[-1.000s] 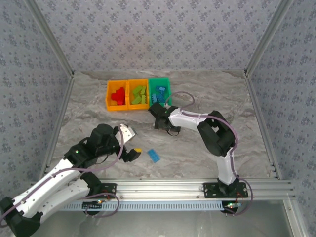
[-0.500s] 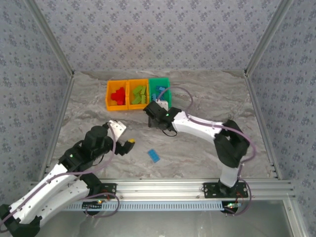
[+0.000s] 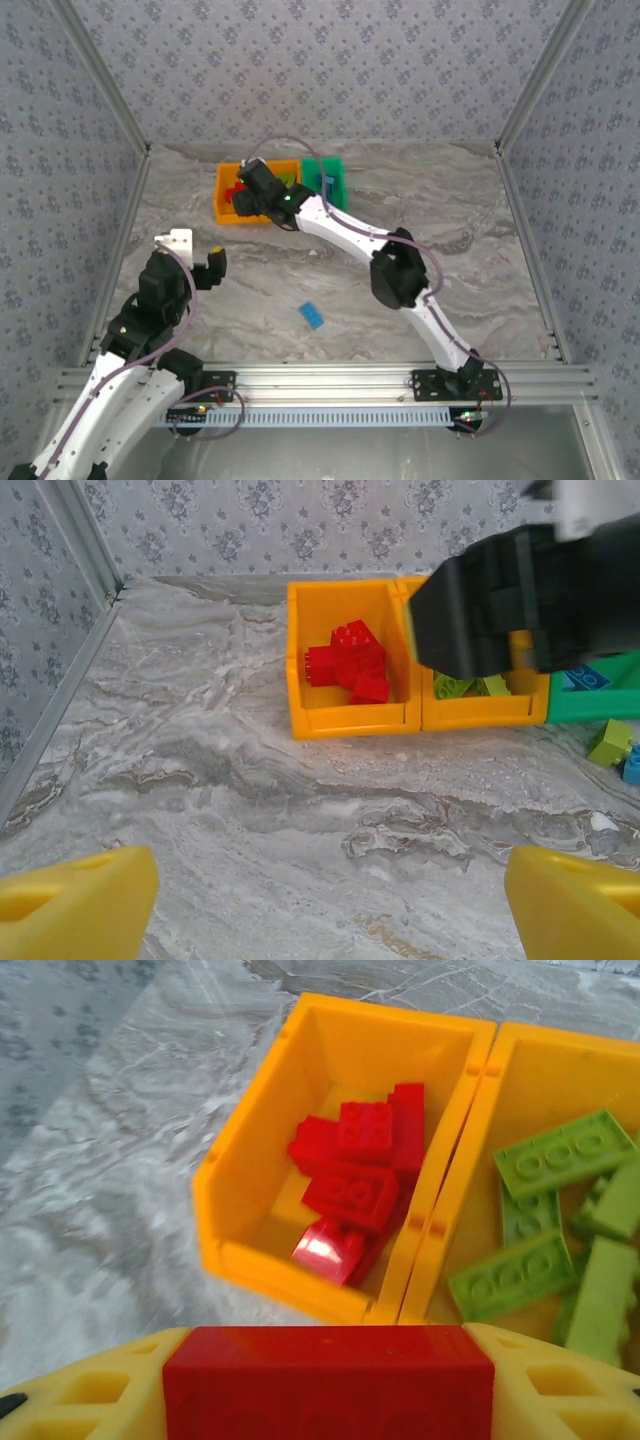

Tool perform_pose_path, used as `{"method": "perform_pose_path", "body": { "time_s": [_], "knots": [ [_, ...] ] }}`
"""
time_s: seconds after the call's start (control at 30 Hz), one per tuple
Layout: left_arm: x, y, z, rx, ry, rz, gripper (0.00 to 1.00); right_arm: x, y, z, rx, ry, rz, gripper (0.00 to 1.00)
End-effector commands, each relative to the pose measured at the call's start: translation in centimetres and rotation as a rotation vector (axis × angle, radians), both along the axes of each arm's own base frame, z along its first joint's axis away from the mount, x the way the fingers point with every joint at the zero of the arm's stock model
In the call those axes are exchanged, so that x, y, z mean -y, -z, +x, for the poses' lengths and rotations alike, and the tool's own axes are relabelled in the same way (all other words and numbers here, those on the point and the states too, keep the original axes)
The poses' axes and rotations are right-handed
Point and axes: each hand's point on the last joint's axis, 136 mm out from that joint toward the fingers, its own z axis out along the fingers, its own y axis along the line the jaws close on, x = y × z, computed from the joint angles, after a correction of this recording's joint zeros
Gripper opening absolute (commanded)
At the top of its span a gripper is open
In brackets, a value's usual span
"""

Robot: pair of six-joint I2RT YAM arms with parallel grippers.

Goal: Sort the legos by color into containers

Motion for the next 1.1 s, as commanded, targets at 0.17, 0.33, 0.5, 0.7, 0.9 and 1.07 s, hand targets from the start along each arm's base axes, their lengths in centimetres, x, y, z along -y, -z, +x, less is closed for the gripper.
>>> {"method": "perform_pose_path", "body": {
  "time_s": [0.17,0.33,0.5,0.7,0.9,1.07],
  "knots": [
    [0.1,-0.8,0.0,0.000,0.014,0.013,0.89,-2.2,-0.8,5.9,0.162,-0.118,0.045,0.56],
    [0.2,-0.5,0.2,-0.019,0.022,0.035,0.89,-4.5,-2.4,6.8,0.291,-0.169,0.128,0.61],
    [0.3,-0.3,0.3,-0.033,0.025,0.044,0.89,-4.9,-3.6,7.8,0.353,-0.138,0.180,0.82],
    [0.6,0.0,0.5,-0.039,0.037,0.044,0.89,-3.8,-6.1,7.0,0.348,-0.116,0.142,0.99],
    [1.1,0.3,0.7,-0.056,0.059,0.040,0.89,-0.7,-10.4,1.8,0.242,-0.157,0.008,1.00],
    [2.1,0.8,0.9,-0.087,0.090,-0.002,0.90,4.3,-12.4,-5.7,0.110,-0.191,-0.120,1.00]
  ]
}}
